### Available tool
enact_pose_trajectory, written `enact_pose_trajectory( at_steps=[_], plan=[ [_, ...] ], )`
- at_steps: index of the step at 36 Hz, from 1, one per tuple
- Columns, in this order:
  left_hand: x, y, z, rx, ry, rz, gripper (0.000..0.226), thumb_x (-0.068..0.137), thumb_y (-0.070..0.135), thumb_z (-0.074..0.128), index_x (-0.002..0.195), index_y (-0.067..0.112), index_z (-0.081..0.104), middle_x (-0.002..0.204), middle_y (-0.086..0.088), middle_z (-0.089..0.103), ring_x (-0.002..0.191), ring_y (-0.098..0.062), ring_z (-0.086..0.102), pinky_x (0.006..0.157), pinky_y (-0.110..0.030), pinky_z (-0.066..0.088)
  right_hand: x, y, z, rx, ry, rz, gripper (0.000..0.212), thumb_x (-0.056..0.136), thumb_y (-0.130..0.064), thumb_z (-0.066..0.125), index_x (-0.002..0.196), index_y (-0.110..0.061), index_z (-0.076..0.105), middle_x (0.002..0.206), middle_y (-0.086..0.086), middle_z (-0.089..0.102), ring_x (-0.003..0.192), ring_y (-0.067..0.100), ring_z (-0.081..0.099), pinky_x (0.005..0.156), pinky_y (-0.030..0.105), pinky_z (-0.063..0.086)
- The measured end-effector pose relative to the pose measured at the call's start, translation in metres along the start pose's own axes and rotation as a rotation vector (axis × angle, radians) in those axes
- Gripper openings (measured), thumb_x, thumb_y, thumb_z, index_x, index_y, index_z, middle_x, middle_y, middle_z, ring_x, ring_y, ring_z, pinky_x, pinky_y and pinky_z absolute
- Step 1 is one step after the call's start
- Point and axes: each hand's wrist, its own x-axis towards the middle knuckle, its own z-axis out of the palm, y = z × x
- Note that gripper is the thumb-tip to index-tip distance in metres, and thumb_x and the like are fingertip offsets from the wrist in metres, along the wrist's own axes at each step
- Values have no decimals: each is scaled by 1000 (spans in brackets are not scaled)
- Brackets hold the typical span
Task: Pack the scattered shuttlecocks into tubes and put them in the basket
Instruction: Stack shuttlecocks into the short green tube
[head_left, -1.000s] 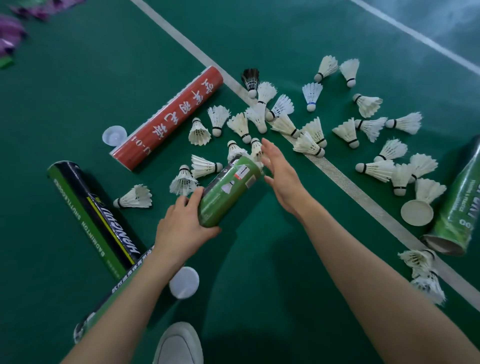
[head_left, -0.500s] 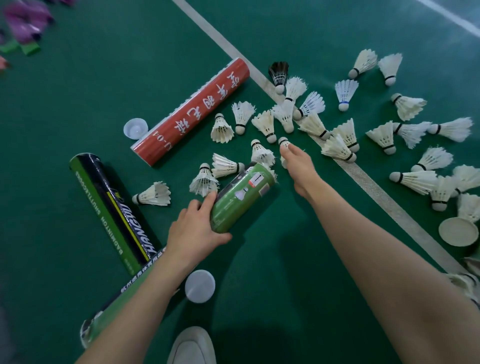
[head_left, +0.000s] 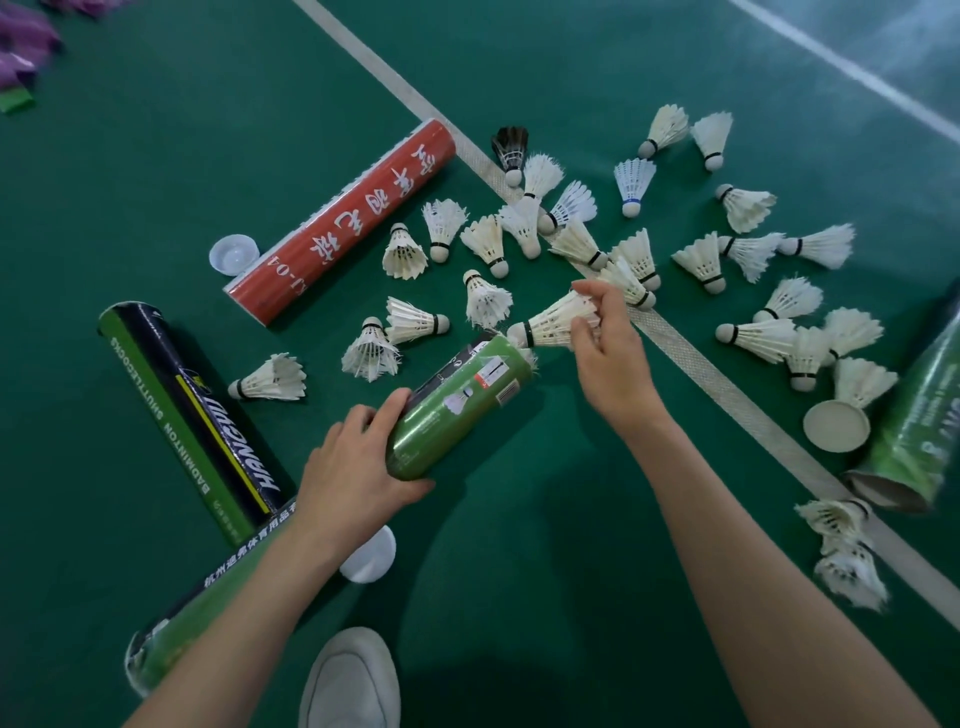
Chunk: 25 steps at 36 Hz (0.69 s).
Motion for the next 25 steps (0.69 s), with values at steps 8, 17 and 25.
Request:
enact_pose_trajectory(
  at_steps=[8,17,25],
  plan=[
    [-21,5,-1,-17,61,99,92,68,52,74,142,41,22,113,6,44,101,-19,46,83,-38,46,-23,-7,-26,-30,54,-90,33,95,-3,38,124,-18,42,113,-5,49,57,-2,40,61,15,32],
    [-14,14,2,28,69,159,95,69,50,75,146,38,23,123,6,45,110,-19,43,89,-37,40,-32,-7,-14,152,-146,20,37,101,-11,34,135,-23,37,98,-3,52,63,8,42,62,23,39],
    [-1,13,1,56,65,139,94,69,49,75,146,36,24,123,5,46,109,-20,44,88,-38,39,-35,-7,2,298,-271,161,70,87,-61,22,150,-31,20,155,-16,21,127,-17,23,102,0,18]
  ],
)
